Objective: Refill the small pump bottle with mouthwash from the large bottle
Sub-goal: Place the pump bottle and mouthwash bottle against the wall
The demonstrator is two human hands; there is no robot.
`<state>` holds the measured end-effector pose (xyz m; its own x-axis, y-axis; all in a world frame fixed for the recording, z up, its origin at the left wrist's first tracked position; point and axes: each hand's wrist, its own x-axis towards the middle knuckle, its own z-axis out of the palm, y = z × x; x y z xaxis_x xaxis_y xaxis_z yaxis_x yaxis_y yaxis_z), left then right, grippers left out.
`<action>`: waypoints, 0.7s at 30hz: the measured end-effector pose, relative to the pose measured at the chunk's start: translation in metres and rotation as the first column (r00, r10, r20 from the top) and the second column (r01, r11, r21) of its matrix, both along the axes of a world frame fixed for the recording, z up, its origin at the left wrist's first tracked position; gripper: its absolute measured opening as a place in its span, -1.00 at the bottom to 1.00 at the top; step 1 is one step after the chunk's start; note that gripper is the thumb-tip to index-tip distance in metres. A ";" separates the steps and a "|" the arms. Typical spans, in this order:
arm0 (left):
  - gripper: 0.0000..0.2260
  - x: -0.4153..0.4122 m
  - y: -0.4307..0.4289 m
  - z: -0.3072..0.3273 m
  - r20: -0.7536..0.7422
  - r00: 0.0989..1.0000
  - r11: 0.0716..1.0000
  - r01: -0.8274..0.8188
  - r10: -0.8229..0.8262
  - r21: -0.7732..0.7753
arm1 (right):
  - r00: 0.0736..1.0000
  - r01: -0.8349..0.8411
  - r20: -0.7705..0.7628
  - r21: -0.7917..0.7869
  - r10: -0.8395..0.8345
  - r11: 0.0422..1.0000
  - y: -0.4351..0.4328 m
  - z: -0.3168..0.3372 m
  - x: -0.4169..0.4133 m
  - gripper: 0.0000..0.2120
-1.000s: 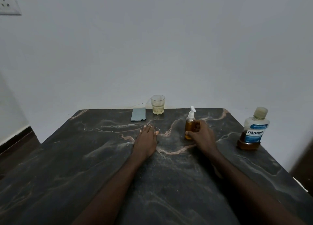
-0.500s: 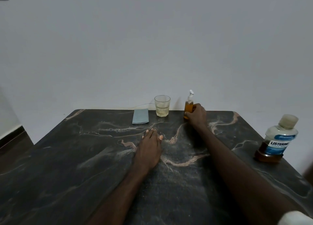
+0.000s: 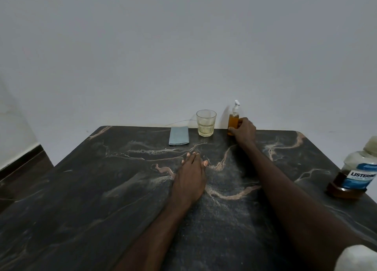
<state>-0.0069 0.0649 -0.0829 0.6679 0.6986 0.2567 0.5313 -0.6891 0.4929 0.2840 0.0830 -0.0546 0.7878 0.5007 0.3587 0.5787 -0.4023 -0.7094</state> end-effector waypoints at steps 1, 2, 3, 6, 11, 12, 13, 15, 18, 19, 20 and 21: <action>-0.54 0.000 -0.001 0.001 -0.005 1.000 1.000 -0.001 0.001 0.003 | 1.000 -0.001 -0.004 0.001 0.001 1.000 0.001 0.000 0.000 -0.51; -0.54 0.000 -0.002 0.003 -0.009 1.000 1.000 -0.002 0.002 0.008 | 1.000 -0.004 -0.007 0.004 0.004 1.000 0.001 0.000 0.000 -0.51; -0.54 -0.001 -0.003 0.004 -0.013 1.000 1.000 -0.004 0.004 0.010 | 1.000 -0.005 -0.008 0.005 0.005 1.000 0.002 0.000 0.000 -0.52; -0.53 -0.002 -0.005 0.008 -0.017 1.000 1.000 -0.004 0.004 0.002 | 1.000 -0.009 -0.006 0.002 0.009 1.000 0.005 0.001 0.000 -0.52; -0.55 -0.002 -0.005 0.009 -0.029 1.000 1.000 0.001 -0.001 -0.002 | 1.000 -0.010 -0.014 0.006 0.010 1.000 0.009 -0.001 0.004 -0.52; -0.55 -0.002 -0.005 0.008 -0.030 1.000 1.000 0.002 -0.002 -0.008 | 1.000 -0.009 -0.017 0.007 0.009 1.000 0.009 -0.001 0.005 -0.52; -0.56 -0.002 -0.004 0.007 -0.031 1.000 1.000 0.000 -0.001 -0.014 | 1.000 -0.007 -0.023 0.009 0.007 1.000 0.010 -0.002 0.006 -0.51; -0.58 -0.001 -0.003 0.005 -0.038 0.999 1.000 -0.009 0.009 -0.020 | 1.000 0.000 -0.028 0.017 0.001 1.000 0.012 -0.002 0.008 -0.49; -0.58 0.000 -0.001 0.003 -0.030 0.999 1.000 -0.014 0.013 -0.023 | 1.000 0.011 -0.027 0.019 -0.011 1.000 0.016 -0.003 0.007 -0.47; -0.57 0.000 -0.001 0.002 -0.025 1.000 1.000 -0.014 0.013 -0.024 | 0.999 0.015 -0.029 0.020 -0.014 1.000 0.017 -0.003 0.007 -0.47; -0.56 0.000 -0.002 0.002 -0.021 1.000 1.000 -0.014 0.013 -0.021 | 0.999 0.018 -0.030 0.022 -0.017 1.000 0.017 -0.003 0.007 -0.48; -0.56 -0.001 -0.002 0.002 -0.019 1.000 1.000 -0.013 0.012 -0.016 | 0.999 0.023 -0.031 0.025 -0.022 0.999 0.017 -0.003 0.006 -0.48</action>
